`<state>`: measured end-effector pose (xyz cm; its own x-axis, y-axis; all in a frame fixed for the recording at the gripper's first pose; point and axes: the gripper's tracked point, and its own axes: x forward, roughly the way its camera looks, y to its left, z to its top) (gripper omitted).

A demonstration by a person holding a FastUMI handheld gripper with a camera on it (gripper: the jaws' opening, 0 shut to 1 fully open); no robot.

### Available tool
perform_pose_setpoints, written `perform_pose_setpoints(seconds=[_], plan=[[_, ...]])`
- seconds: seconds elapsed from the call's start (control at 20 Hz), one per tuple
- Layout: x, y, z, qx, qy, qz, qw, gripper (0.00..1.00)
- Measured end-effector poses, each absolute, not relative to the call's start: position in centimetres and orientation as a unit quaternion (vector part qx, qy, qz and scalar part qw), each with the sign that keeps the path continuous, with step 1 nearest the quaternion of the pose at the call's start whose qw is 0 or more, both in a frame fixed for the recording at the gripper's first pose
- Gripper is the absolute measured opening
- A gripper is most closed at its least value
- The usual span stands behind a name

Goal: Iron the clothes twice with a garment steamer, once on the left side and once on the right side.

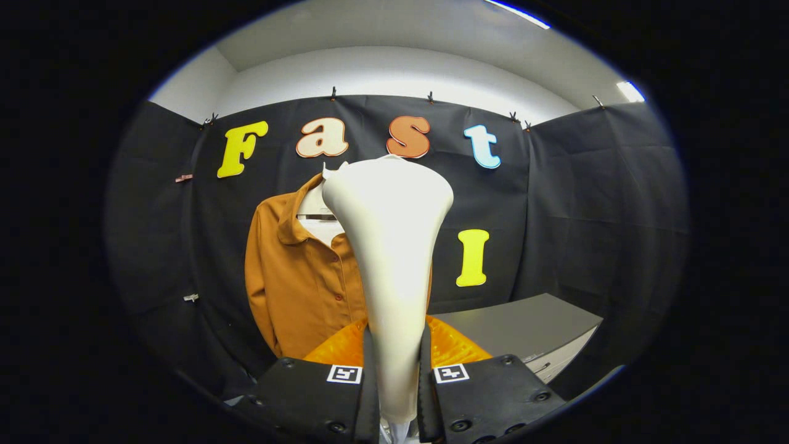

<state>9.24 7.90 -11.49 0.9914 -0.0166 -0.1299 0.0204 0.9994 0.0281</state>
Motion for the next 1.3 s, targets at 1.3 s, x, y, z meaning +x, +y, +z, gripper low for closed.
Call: perform_pose_setpoints(seconds=[1.3], plan=[[12.3, 8.9, -9.3, 0.020, 0.036, -0.036, 0.999, 0.28]])
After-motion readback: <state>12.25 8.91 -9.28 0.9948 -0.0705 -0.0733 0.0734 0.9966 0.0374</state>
